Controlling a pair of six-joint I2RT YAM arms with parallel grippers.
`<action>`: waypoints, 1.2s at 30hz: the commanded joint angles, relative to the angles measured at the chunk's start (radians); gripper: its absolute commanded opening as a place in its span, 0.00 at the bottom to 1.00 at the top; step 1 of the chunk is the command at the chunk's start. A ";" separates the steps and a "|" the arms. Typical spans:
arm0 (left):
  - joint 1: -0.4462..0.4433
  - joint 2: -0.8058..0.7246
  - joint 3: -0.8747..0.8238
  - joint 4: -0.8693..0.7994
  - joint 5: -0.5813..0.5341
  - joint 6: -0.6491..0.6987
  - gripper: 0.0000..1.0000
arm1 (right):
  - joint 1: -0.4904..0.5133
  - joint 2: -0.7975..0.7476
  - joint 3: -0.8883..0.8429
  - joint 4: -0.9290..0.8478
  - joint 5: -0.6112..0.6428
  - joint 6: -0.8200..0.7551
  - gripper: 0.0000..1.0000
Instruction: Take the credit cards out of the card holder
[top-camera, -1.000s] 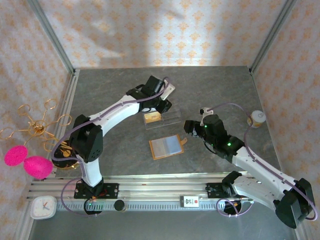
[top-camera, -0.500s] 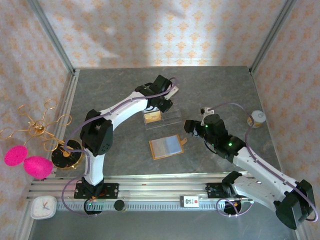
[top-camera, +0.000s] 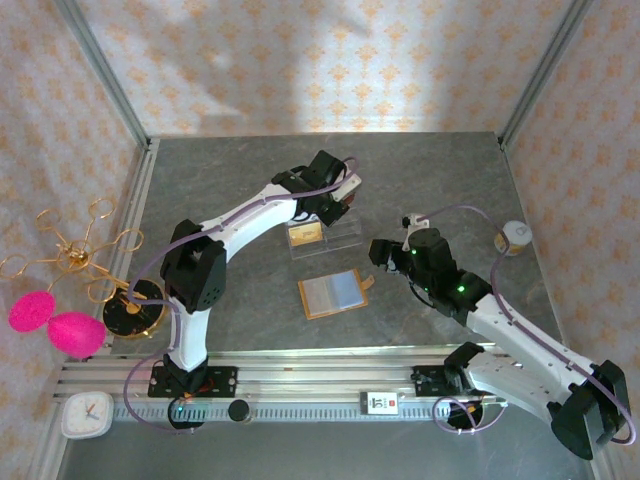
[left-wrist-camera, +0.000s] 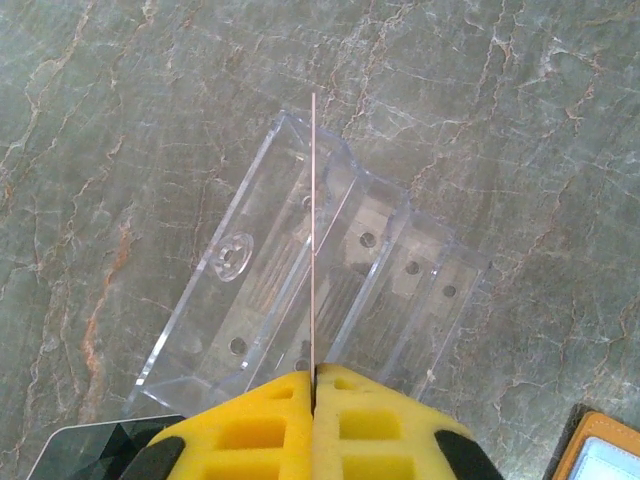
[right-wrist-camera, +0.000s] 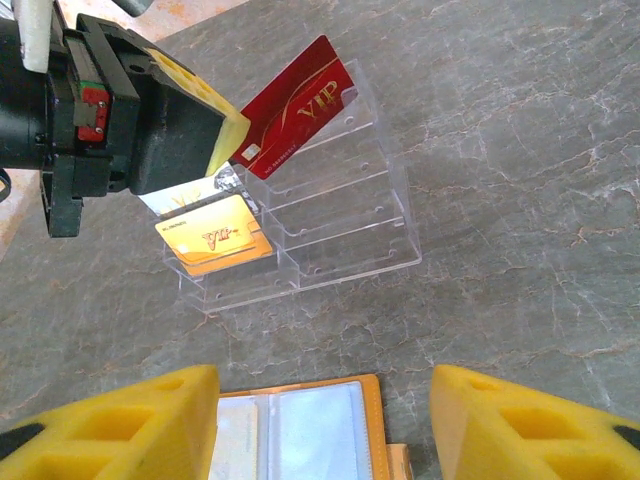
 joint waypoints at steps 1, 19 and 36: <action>-0.003 -0.042 -0.023 0.003 0.005 0.029 0.00 | -0.007 -0.017 0.025 0.002 0.020 -0.010 0.57; 0.157 -0.200 -0.109 0.053 0.408 0.384 0.00 | -0.014 -0.009 0.001 0.027 0.008 -0.005 0.57; 0.182 0.071 0.218 -0.182 0.445 0.532 0.00 | -0.025 0.020 0.015 -0.005 0.037 -0.005 0.57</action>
